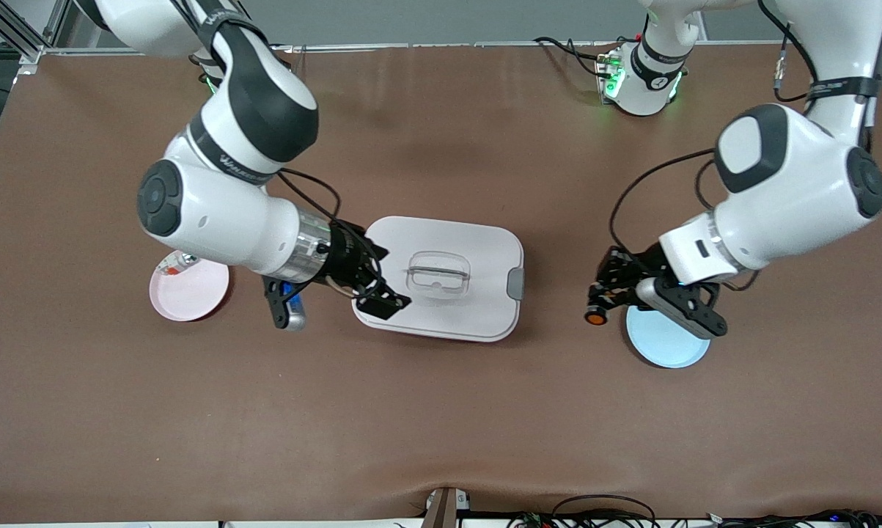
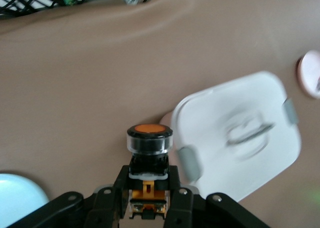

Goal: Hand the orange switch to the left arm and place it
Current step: 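Carry the switch to the blue plate while the right gripper withdraws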

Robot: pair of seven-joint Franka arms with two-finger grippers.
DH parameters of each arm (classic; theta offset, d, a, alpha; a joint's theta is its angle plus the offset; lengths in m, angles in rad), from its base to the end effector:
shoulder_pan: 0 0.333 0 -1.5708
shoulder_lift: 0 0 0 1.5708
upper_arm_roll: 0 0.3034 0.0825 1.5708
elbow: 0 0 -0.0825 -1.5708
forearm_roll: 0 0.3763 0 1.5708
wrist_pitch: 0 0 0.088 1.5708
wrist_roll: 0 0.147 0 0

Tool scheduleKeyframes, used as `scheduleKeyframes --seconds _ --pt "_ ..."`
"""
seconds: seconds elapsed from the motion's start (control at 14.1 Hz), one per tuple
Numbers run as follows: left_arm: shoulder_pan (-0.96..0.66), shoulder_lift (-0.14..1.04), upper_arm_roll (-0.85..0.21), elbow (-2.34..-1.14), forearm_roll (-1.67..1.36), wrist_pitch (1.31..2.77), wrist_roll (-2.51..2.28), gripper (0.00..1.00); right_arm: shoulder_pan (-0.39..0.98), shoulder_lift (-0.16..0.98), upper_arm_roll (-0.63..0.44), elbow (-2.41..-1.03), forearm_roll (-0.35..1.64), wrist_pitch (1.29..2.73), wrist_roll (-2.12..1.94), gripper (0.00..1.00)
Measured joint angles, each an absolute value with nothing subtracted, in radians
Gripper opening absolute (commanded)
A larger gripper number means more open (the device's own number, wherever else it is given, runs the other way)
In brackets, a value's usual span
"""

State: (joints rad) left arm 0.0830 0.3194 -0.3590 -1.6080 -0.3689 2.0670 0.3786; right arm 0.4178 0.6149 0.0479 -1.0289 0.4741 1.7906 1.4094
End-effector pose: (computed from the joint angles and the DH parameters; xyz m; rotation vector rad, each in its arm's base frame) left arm 0.6355 -0.1903 0.4289 2.6178 -0.6355 0.2405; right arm 0.6346 0.3710 0.4711 -2.3507 1.3230 0.4328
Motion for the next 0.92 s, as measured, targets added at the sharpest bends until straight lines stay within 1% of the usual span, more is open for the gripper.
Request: scheduleKeyframes --seconds 0.28,0.43,0.64,0.92 --pt "0.183 0.334 -0.358 -1.660 -0.270 2.038 0.629 0.00 0.386 0.596 0.048 -1.029 0.334 1.677 1.200 1.00" --pt "0.219 0.362 -0.358 -1.675 -0.199 2.038 0.736 0.00 0.368 0.585 0.046 -1.029 0.306 1.617 1.112 1.00" --pt "0.256 0.413 -0.358 -1.680 -0.072 2.041 0.858 0.00 0.305 0.575 0.045 -1.029 0.289 1.544 0.956 1.00" --pt "0.284 0.470 -0.358 -1.684 0.073 2.071 0.997 0.00 0.234 0.554 0.045 -1.029 0.189 1.442 0.704 1.00"
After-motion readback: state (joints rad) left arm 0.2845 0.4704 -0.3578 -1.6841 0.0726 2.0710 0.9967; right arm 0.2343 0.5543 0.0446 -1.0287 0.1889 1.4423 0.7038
